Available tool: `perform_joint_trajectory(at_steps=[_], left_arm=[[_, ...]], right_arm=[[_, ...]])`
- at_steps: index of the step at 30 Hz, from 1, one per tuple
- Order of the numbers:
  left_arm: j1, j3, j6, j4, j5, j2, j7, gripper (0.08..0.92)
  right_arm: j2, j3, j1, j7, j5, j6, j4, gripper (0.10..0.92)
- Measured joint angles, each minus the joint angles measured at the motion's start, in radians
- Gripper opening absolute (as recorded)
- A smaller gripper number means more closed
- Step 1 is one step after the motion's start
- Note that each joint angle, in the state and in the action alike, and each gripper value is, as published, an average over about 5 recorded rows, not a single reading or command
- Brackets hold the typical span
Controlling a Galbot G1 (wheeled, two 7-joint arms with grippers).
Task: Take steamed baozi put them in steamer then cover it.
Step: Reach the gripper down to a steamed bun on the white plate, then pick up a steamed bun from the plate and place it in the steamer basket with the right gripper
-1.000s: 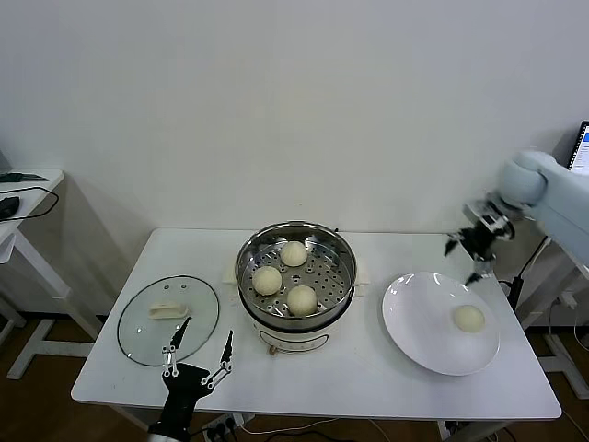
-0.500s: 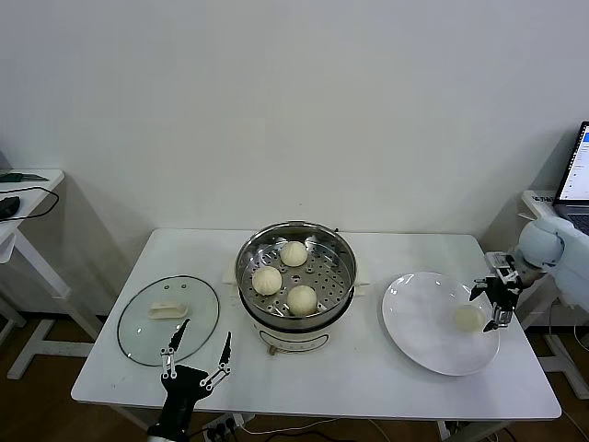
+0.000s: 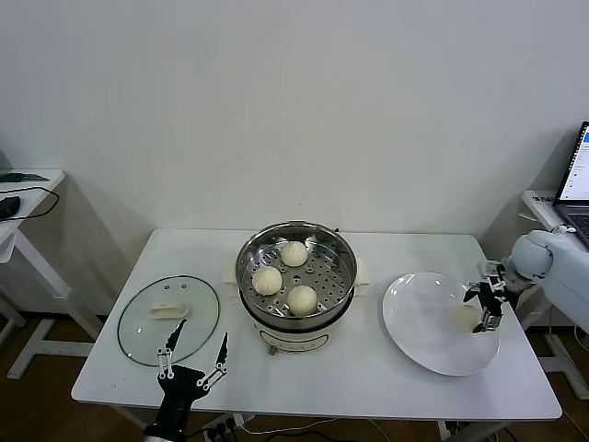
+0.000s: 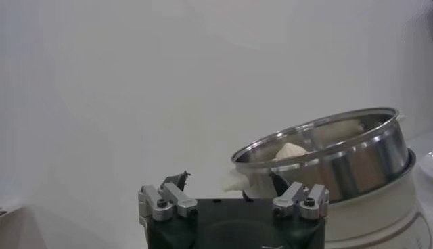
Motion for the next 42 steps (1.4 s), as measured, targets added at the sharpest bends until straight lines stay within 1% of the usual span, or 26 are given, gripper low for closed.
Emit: perform_joint_trajectory(at_steps=[2, 8, 13, 19, 24, 29, 36, 42], left_arm=[[0.000, 0.001, 0.000, 0.001, 0.000, 0.000, 0.000, 0.823], [0.001, 0.004, -0.001, 0.001, 0.000, -0.001, 0.000, 0.823], [-0.001, 0.004, -0.001, 0.002, -0.001, 0.002, 0.000, 0.823], [-0.008, 0.011, 0.001, 0.002, -0.001, 0.006, -0.001, 0.823], [-0.008, 0.013, 0.000, 0.001, -0.001, 0.008, -0.001, 0.823], [-0.008, 0.012, 0.000, -0.002, -0.001, 0.013, -0.001, 0.823], [-0.010, 0.012, 0.000, -0.003, -0.001, 0.015, -0.001, 0.823], [-0.014, 0.017, -0.002, -0.002, -0.001, 0.013, -0.001, 0.823]], right_arm=[[0.004, 0.001, -0.004, 0.004, -0.002, -0.002, -0.001, 0.797], [0.004, 0.002, -0.004, 0.006, -0.014, -0.004, 0.003, 0.683], [0.006, 0.001, 0.025, -0.016, -0.031, -0.001, 0.025, 0.655], [0.040, -0.043, 0.159, -0.124, -0.022, 0.000, 0.069, 0.652], [0.114, -0.139, 0.331, -0.203, 0.074, -0.021, 0.110, 0.653], [0.222, -0.241, 0.481, -0.237, 0.204, -0.062, 0.151, 0.653], [0.377, -0.354, 0.606, -0.222, 0.346, -0.123, 0.188, 0.648], [0.486, -0.429, 0.648, -0.183, 0.401, -0.162, 0.200, 0.645]])
